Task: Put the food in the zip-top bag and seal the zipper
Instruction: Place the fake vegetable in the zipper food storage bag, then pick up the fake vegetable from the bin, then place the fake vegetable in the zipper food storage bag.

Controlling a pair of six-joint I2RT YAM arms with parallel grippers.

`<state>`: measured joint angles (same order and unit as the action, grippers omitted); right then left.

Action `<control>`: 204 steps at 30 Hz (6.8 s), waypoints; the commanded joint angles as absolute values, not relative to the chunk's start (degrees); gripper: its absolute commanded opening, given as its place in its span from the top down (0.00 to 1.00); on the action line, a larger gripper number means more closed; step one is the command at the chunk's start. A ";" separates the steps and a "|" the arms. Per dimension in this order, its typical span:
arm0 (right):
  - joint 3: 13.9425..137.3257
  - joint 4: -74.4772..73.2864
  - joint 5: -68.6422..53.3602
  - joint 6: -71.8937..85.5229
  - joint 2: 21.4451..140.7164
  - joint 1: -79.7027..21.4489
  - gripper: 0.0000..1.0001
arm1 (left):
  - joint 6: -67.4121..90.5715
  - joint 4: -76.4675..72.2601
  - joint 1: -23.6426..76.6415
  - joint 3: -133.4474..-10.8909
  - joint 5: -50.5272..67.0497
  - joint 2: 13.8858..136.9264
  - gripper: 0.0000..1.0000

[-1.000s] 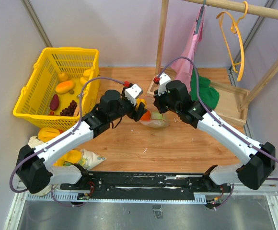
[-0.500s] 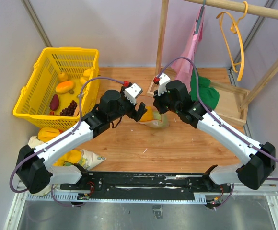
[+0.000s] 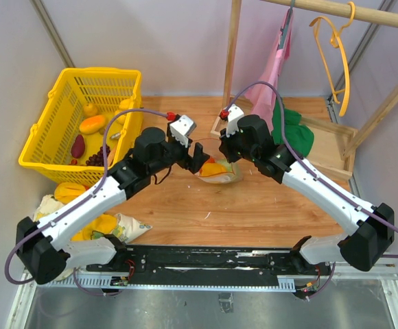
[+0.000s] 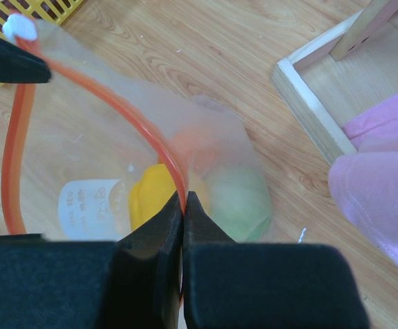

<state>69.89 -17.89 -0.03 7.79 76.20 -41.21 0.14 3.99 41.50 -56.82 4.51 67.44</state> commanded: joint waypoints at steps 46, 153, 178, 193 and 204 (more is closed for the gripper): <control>70.71 -17.57 -0.35 7.47 76.65 -40.24 0.99 | 19.63 26.65 -15.85 -83.18 10.04 89.11 0.13; 70.01 -16.26 -2.76 10.41 75.71 -38.74 0.99 | 9.43 26.08 1.20 -84.26 6.45 71.26 0.75; 68.70 -15.71 -2.31 10.72 74.99 -38.70 0.99 | 0.97 26.32 43.61 -71.05 0.44 64.53 0.77; 68.25 -15.68 -2.63 10.41 74.60 -38.73 0.99 | -1.79 28.40 54.30 -73.43 -9.72 75.77 0.75; 67.95 -15.41 -2.88 10.37 74.49 -38.73 0.99 | 2.80 29.64 54.83 -71.11 -22.22 77.99 0.62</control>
<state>68.58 -16.75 -3.20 10.28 75.64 -39.51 0.84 29.34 53.89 -71.66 -16.03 76.93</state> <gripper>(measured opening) 0.011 0.360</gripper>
